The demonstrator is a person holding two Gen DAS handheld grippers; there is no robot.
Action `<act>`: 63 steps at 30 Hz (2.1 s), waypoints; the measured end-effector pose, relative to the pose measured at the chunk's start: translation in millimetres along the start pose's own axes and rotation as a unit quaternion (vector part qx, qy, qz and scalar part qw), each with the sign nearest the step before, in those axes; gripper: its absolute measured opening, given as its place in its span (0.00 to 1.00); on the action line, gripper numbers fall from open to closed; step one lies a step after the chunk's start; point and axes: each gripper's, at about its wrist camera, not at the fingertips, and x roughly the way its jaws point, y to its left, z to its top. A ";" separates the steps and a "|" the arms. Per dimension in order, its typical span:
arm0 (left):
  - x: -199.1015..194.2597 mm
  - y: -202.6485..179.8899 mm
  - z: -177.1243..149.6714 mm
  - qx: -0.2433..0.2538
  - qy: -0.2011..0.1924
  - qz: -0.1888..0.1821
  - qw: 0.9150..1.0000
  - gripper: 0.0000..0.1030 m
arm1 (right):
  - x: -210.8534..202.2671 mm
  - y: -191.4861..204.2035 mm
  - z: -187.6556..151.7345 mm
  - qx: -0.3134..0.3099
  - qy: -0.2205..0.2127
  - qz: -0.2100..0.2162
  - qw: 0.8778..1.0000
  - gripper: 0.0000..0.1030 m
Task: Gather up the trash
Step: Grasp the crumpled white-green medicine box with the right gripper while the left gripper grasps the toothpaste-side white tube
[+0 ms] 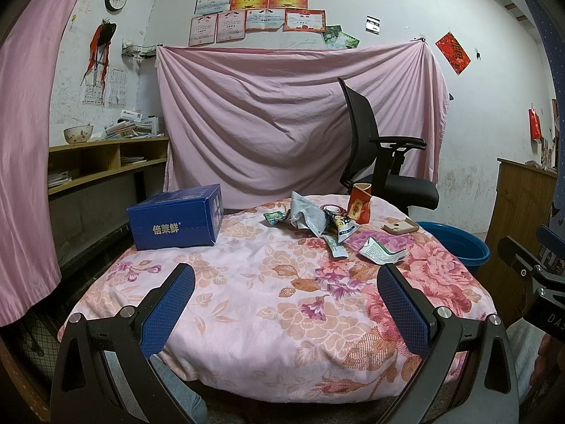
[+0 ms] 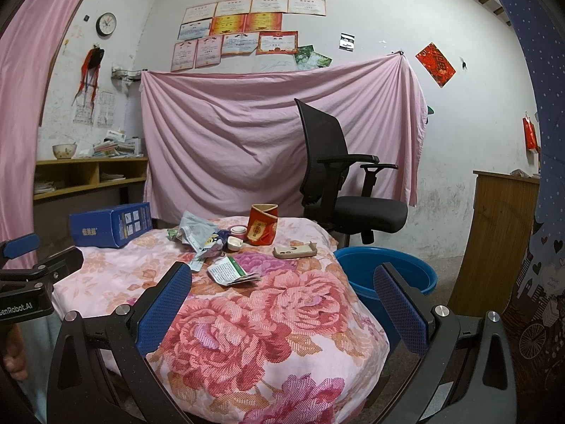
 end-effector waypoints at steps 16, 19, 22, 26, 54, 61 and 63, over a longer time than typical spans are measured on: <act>30.1 2.0 29.1 0.022 -0.013 -0.011 1.000 0.98 | 31.7 0.5 22.6 -0.026 0.004 0.026 0.999 1.00; 54.4 9.8 39.8 0.018 -0.009 -0.023 1.000 0.98 | 52.2 -0.5 31.0 -0.036 0.007 0.036 0.999 1.00; 82.4 16.3 47.4 0.014 0.003 -0.041 0.999 0.98 | 79.5 1.2 37.7 -0.048 0.025 0.056 0.997 1.00; 115.7 22.1 50.4 0.016 0.032 -0.053 0.998 0.98 | 115.6 8.6 36.4 -0.071 0.068 0.087 0.991 1.00; 227.8 9.2 28.0 -0.065 0.255 -0.185 0.947 0.54 | 227.2 12.8 -1.2 -0.064 0.300 0.178 0.935 0.48; 240.5 -17.5 31.1 -0.014 0.262 -0.167 0.950 0.42 | 217.8 3.9 -4.1 -0.045 0.289 0.168 0.941 0.47; 242.2 -22.9 30.7 0.005 0.264 -0.154 0.952 0.37 | 216.3 0.0 -4.2 -0.037 0.286 0.165 0.943 0.47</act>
